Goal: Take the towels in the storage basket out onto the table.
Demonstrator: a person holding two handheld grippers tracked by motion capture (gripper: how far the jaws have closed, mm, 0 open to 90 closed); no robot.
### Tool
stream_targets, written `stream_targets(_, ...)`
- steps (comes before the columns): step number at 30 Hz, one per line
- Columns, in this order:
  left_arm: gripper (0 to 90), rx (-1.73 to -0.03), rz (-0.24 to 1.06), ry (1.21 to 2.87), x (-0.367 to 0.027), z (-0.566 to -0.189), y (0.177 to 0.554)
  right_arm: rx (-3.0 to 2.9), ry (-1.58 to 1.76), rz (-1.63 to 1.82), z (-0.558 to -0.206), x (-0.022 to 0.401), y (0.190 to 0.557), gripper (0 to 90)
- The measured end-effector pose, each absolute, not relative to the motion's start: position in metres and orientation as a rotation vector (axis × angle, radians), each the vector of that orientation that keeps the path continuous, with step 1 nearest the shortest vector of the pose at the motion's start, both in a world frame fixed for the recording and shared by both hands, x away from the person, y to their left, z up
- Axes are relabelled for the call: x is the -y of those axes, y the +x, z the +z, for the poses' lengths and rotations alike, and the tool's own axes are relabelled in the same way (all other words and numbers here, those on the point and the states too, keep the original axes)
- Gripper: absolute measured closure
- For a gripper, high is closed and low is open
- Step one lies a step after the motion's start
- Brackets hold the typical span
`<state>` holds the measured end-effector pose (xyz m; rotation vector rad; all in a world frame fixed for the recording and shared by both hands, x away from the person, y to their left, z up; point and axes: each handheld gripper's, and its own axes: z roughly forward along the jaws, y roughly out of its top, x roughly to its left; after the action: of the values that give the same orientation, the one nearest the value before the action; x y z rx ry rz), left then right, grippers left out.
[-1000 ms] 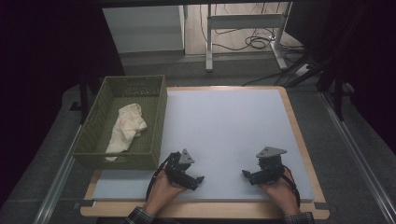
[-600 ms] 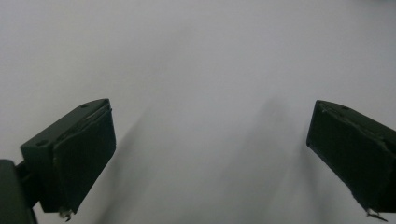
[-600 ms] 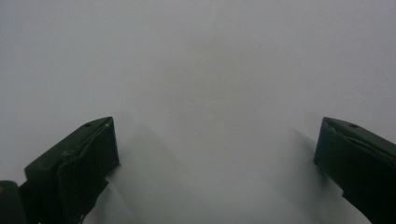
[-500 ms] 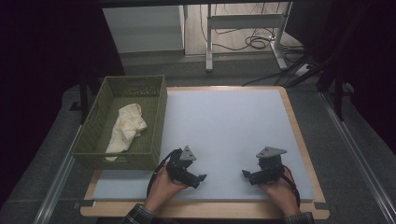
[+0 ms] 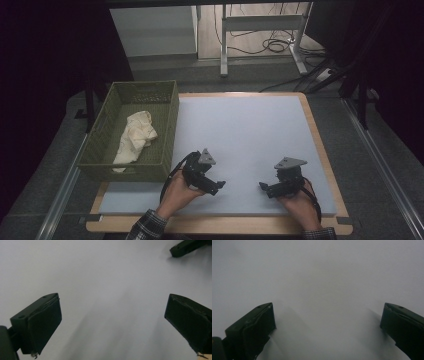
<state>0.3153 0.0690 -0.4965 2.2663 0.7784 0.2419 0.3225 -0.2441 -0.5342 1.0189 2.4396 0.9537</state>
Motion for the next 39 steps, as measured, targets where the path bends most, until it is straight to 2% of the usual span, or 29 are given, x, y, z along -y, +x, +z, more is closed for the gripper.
stream_targets(5, 0.8, -0.777, 0.212, 2.251, -0.069, -0.479, 0.324, -2.439, 1.018, 0.954, -0.534, 0.244, 0.322, 0.0)
stream_targets(20, 0.6, -0.776, 0.235, 2.229, -0.079, -0.441, 0.348, -2.439, 1.015, 0.955, -0.534, 0.244, 0.323, 0.0)
stream_targets(39, 0.7, -0.913, 0.342, 2.225, -0.130, -0.404, 0.383, -2.439, 1.016, 0.957, -0.535, 0.244, 0.323, 0.0)
